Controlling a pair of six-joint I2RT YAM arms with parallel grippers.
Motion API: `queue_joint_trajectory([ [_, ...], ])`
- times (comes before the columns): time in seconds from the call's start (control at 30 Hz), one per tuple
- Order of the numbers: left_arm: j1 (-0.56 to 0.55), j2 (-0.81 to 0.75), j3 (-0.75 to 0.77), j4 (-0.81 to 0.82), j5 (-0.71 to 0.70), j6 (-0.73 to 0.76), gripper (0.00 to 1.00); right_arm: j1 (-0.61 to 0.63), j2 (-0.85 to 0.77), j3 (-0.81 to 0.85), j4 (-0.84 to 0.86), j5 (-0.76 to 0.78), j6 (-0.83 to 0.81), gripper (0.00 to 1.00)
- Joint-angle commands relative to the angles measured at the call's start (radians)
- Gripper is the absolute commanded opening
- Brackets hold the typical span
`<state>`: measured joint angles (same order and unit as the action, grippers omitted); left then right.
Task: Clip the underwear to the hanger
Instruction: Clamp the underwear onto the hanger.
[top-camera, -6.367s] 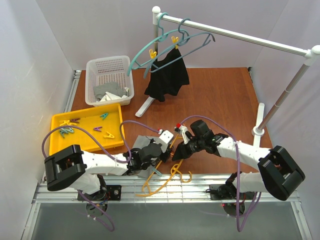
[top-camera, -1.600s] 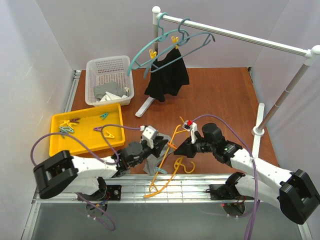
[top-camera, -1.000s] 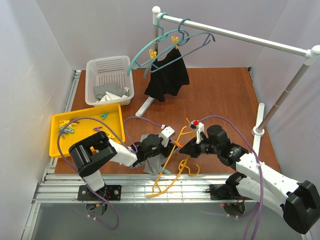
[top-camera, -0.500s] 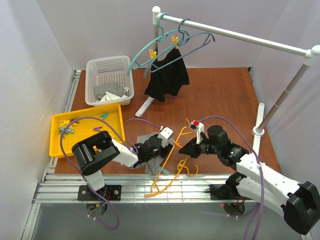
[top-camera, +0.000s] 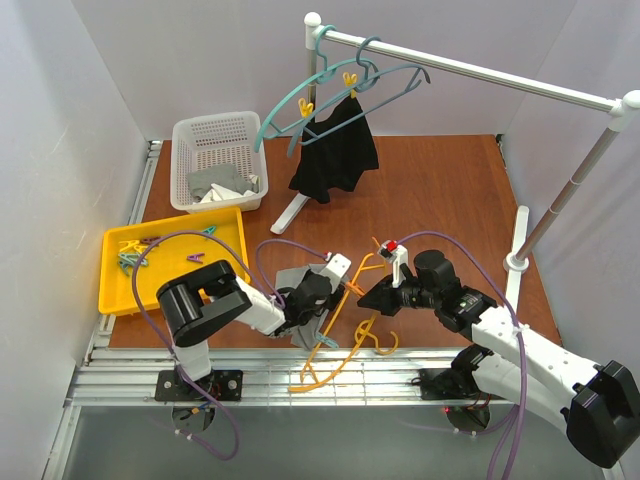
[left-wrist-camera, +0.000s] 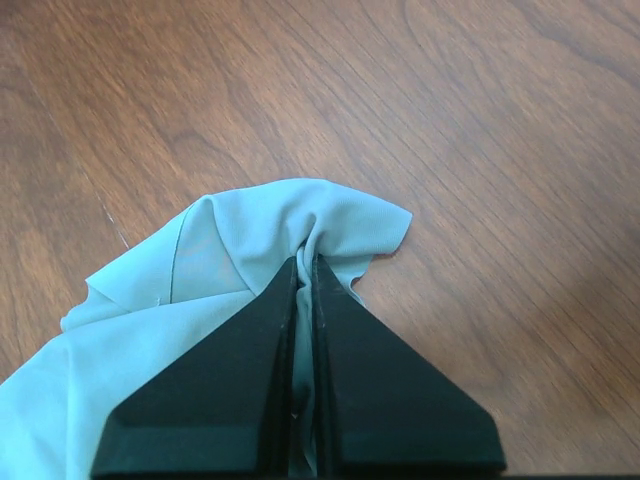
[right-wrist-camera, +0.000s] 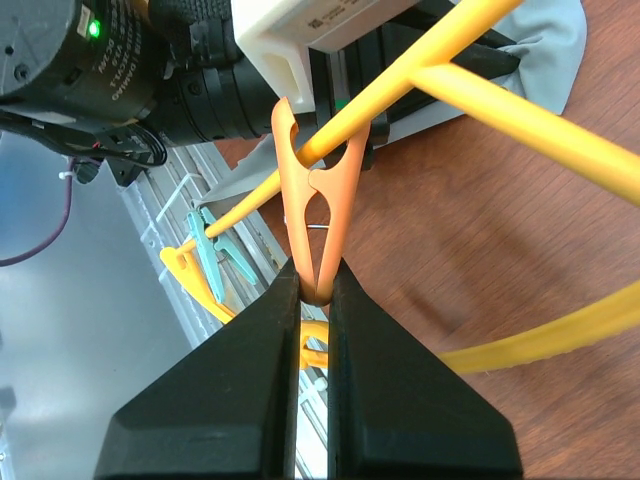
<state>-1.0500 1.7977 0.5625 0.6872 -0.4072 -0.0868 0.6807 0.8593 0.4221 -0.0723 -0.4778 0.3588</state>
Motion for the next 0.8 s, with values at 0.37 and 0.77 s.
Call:
queue_joint_trajectory([
  [0.37,-0.015,-0.345,-0.127,-0.121,-0.03,-0.174,0.02,0.0,0.033,0.001,0.065,-0.031,-0.012,0.01],
  [0.77,-0.013,-0.541,-0.19,-0.022,0.051,-0.197,0.02,-0.001,0.098,-0.003,0.111,-0.097,-0.029,0.01],
])
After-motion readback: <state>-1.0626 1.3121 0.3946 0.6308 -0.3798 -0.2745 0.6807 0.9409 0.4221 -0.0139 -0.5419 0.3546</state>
